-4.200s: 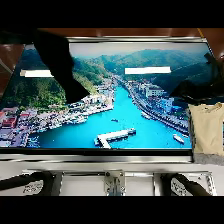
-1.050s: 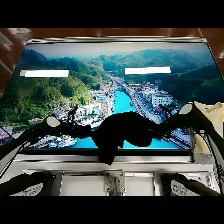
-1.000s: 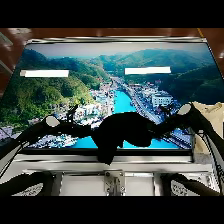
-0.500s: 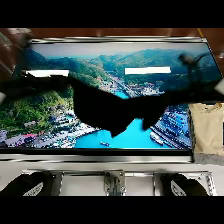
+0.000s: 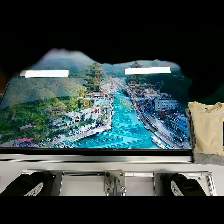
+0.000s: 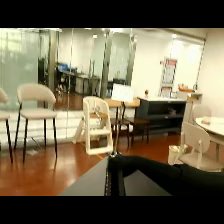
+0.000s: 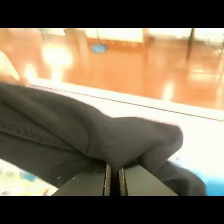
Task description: Fold the shirts.
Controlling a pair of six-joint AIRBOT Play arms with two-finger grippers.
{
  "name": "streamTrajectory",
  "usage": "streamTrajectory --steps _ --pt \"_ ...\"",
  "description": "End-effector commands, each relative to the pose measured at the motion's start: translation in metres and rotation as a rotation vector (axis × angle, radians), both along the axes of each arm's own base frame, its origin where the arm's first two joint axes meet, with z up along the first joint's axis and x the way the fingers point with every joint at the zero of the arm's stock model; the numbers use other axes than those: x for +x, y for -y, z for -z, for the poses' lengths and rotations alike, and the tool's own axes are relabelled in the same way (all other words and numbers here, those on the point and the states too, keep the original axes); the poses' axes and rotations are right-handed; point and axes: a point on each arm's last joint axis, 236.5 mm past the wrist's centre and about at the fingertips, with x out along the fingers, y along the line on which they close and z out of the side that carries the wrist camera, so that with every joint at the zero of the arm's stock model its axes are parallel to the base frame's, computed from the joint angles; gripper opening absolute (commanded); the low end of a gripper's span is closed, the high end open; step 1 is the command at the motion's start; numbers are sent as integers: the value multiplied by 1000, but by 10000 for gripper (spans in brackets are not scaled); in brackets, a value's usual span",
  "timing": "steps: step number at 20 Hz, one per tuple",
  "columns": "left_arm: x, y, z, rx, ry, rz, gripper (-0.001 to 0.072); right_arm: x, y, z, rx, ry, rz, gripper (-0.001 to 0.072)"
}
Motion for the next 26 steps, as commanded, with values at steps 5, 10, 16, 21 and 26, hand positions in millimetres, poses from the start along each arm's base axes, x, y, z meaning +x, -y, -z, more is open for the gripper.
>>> streamTrajectory --steps 5,10,16,21,26 --pt "38 -39 43 202 -105 -255 35 -21 19 145 -52 -725 77 80" --pt "131 -32 134 365 -316 -339 35 -17 -20 317 -160 -1249 -87 80" --pt "259 13 326 558 -715 -283 35 35 -15 517 -426 -1415 -71 81" --pt "310 48 495 437 -1133 -246 35 127 -14 556 -383 -1183 85 81" --pt "295 111 596 262 -1447 -41 50 158 -32 557 -257 -1094 110 377"
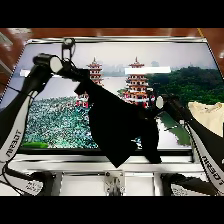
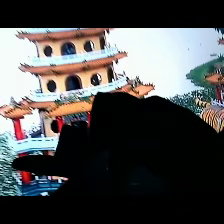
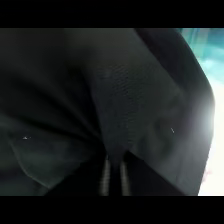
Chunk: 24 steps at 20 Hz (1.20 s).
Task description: Fold the shirts.
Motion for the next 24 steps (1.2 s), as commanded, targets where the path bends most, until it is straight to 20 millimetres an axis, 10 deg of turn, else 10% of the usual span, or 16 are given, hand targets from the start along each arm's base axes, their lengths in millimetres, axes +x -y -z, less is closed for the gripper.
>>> streamTrajectory --steps 1,3,8,11,16,24 --pt "-22 35 65 -160 -256 -26 198 32 -11 -9 52 121 37 521" --pt "-36 12 70 -125 -344 -23 671 36 -4 -44 3 155 -38 523" --pt "-89 -107 30 -21 -523 35 660 -19 141 -140 -422 29 -93 524" --pt "-133 -136 41 -82 -591 -24 661 -62 123 -149 34 -14 176 637" --pt "-250 -85 133 -297 -757 -52 663 -129 93 -102 340 -154 317 637" --pt "-278 19 171 -461 -704 -10 662 -138 94 -78 331 -190 358 637"
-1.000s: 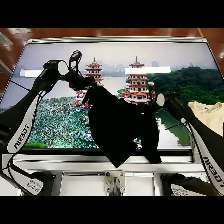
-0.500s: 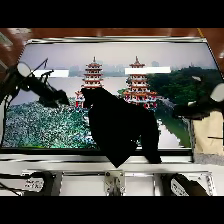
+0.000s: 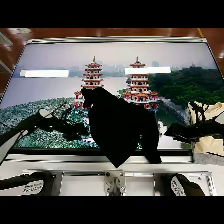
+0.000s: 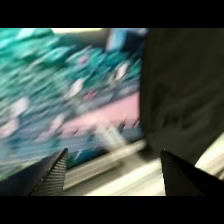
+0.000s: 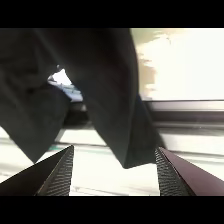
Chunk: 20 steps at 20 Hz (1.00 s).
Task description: Fold the shirts.
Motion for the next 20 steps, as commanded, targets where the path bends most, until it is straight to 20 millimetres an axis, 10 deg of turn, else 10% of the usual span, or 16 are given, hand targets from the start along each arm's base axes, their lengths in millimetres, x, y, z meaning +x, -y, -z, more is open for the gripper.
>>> streamTrajectory --steps 1,4,7,15,16,18,20 --pt "-6 37 14 -11 51 -10 662 -5 3 7 -6 -19 11 637" --pt "-6 64 14 -57 29 -66 654 -10 5 18 -11 -55 2 637" --pt "3 74 7 -104 34 -110 77 -28 -11 46 50 -126 23 637" --pt "32 81 -35 -150 192 -50 35 -49 -68 121 79 -255 -74 633" --pt "38 78 -41 -155 213 -58 35 -47 -80 125 116 -266 -64 543" --pt "53 67 -57 -160 262 -91 34 -39 -101 120 187 -248 -92 93" --pt "76 43 -79 -138 346 -118 33 -24 -104 97 206 -182 -178 81"
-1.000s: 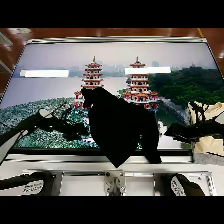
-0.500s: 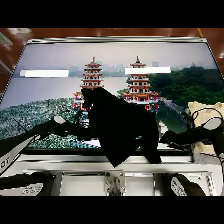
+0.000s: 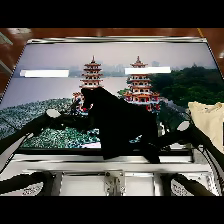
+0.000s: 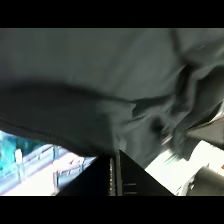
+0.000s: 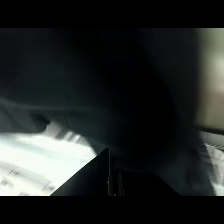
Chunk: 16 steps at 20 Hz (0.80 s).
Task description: Fold the shirts.
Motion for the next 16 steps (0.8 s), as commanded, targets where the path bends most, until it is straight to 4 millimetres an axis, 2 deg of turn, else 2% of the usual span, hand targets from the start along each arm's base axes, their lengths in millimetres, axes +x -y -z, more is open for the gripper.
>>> streamTrajectory --steps 1,2,3,4,6,7,8,9,10,11,13,14,16 --pt "34 -37 -44 28 135 -46 32 29 -14 -37 68 122 -93 80" --pt "46 -51 -79 26 207 -43 32 52 -11 -72 69 238 -124 81" --pt "55 -66 -125 39 322 -29 32 76 -8 -115 68 386 -150 80" --pt "63 -82 -177 76 463 -24 32 102 -2 -174 40 587 -175 80" --pt "69 -125 -315 182 835 -106 33 134 20 -305 -95 1006 -141 80" --pt "56 -146 -397 227 1043 -186 34 138 36 -384 -191 1245 -74 80" --pt "33 -163 -469 267 1230 -269 34 131 53 -459 -271 1458 36 79" --pt "0 -177 -537 304 1411 -352 34 115 64 -518 -308 1611 151 79" --pt "-32 -184 -585 335 1549 -416 34 94 70 -563 -317 1720 240 79" --pt "-64 -186 -622 366 1662 -463 34 77 69 -587 -315 1781 273 80" --pt "-105 -186 -660 378 1759 -536 34 54 70 -609 -354 1836 285 80" --pt "-117 -188 -668 398 1781 -570 34 47 78 -611 -396 1829 309 80" --pt "-125 -198 -666 494 1777 -614 34 41 97 -598 -474 1747 362 80"
